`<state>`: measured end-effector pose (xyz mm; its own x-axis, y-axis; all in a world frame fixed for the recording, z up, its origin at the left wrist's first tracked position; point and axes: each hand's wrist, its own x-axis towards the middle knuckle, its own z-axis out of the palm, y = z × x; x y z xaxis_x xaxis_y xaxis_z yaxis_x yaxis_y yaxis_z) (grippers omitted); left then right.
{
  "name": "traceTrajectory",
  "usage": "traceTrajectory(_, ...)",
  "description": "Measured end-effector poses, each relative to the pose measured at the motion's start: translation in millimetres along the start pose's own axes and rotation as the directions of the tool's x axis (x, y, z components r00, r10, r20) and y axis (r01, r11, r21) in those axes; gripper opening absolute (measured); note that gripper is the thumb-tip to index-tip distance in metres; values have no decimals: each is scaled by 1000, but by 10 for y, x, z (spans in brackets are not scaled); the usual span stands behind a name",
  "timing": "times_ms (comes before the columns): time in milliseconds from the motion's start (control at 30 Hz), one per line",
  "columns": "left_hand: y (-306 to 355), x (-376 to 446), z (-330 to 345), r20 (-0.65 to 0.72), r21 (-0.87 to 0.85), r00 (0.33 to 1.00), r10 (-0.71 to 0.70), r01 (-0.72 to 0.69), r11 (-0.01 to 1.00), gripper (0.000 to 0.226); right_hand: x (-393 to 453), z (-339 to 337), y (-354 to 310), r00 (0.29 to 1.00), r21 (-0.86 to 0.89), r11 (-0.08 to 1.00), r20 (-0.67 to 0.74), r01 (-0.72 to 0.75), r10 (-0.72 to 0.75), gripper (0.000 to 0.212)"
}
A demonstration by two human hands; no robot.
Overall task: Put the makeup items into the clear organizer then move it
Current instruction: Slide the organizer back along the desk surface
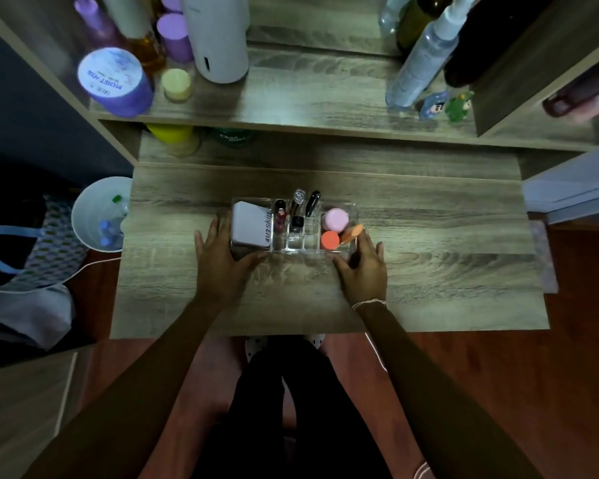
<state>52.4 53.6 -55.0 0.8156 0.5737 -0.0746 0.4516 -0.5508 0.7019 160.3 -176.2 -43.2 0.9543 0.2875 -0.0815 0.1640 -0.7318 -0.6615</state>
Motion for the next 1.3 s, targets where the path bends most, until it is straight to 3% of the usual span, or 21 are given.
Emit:
traceTrajectory(1000, 304, 23, 256, 8, 92, 999, 45, -45, 995, 86, 109, -295, 284, 999, 1, 999, -16, 47, -47, 72)
traceTrajectory(1300, 495, 80, 427, 59, 50, 997, 58, -61, 997, 94, 139, -469, 457, 998, -33, 999, -52, 31, -32, 68)
